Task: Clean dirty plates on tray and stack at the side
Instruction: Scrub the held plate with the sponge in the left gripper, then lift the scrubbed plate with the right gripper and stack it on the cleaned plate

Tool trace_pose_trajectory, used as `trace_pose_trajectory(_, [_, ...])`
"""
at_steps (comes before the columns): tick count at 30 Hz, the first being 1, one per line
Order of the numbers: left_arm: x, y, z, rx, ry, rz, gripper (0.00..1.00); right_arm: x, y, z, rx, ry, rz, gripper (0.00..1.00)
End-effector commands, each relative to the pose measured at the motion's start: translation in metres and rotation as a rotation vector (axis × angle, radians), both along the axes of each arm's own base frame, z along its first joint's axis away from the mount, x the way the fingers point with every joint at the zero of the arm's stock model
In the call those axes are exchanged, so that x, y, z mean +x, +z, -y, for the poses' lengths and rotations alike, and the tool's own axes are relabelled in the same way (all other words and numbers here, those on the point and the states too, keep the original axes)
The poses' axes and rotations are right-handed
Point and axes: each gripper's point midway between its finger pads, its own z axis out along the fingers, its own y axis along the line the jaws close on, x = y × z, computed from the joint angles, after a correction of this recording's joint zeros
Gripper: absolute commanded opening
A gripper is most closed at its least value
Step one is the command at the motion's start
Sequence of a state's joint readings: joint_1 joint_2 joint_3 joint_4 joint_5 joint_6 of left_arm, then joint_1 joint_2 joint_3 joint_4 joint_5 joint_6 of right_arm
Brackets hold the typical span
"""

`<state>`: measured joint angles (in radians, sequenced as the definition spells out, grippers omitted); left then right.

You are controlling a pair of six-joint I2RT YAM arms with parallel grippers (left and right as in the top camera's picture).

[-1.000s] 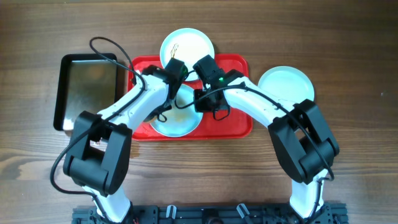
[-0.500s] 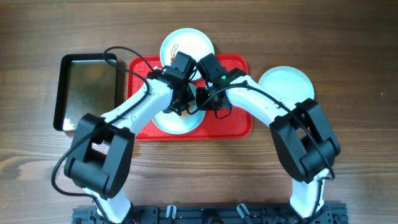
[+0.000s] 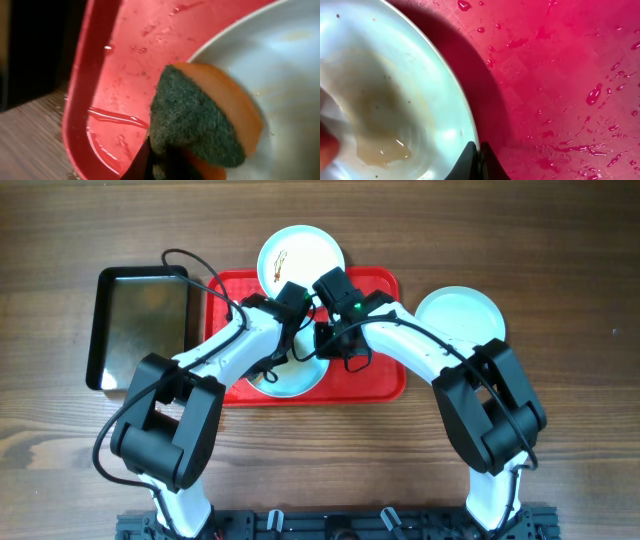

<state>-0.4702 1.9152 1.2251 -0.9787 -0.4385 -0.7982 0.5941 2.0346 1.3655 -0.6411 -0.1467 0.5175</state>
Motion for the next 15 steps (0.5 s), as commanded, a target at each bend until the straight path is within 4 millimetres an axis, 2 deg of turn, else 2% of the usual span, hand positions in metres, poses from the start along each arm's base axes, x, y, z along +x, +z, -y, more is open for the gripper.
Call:
trace_pose_trajectory(1, [0.005, 0.015, -0.023, 0.133, -0.009, 0.026, 0.04, 0.004, -0.001, 0.006, -0.034, 0.005, 0.019, 0.04])
trace_pose_trajectory(5, [0.019, 0.091, -0.009, -0.017, 0.055, 0.237, 0.04, 0.0, -0.002, 0.008, -0.044, 0.005, 0.003, 0.04])
trace_pose_trajectory(7, [0.01, 0.13, 0.001, -0.176, 0.062, 0.324, 0.04, -0.002, -0.001, 0.01, -0.049, -0.003, -0.007, 0.04])
trace_pose_trajectory(8, [0.006, 0.142, 0.002, -0.222, 0.063, 0.346, 0.04, -0.001, 0.002, 0.009, -0.046, -0.002, -0.003, 0.04])
trace_pose_trajectory(9, [0.0, 0.153, 0.003, -0.264, 0.061, 0.36, 0.04, 0.0, 0.015, 0.009, -0.038, -0.001, 0.011, 0.04])
trace_pose_trajectory(11, [-0.01, 0.155, 0.002, -0.279, 0.061, 0.333, 0.04, 0.007, 0.046, 0.004, -0.013, 0.033, 0.066, 0.04])
trace_pose_trajectory(12, [-0.015, 0.148, 0.001, -0.267, 0.061, 0.304, 0.04, 0.013, 0.071, 0.005, -0.015, 0.068, 0.129, 0.04])
trace_pose_trajectory(14, [-0.023, 0.134, -0.002, -0.256, 0.072, 0.265, 0.04, 0.028, 0.114, 0.025, -0.107, 0.064, 0.274, 0.04])
trace_pose_trajectory(15, [-0.026, 0.13, -0.001, -0.266, 0.087, 0.252, 0.04, 0.031, 0.129, 0.036, -0.155, 0.064, 0.324, 0.04])
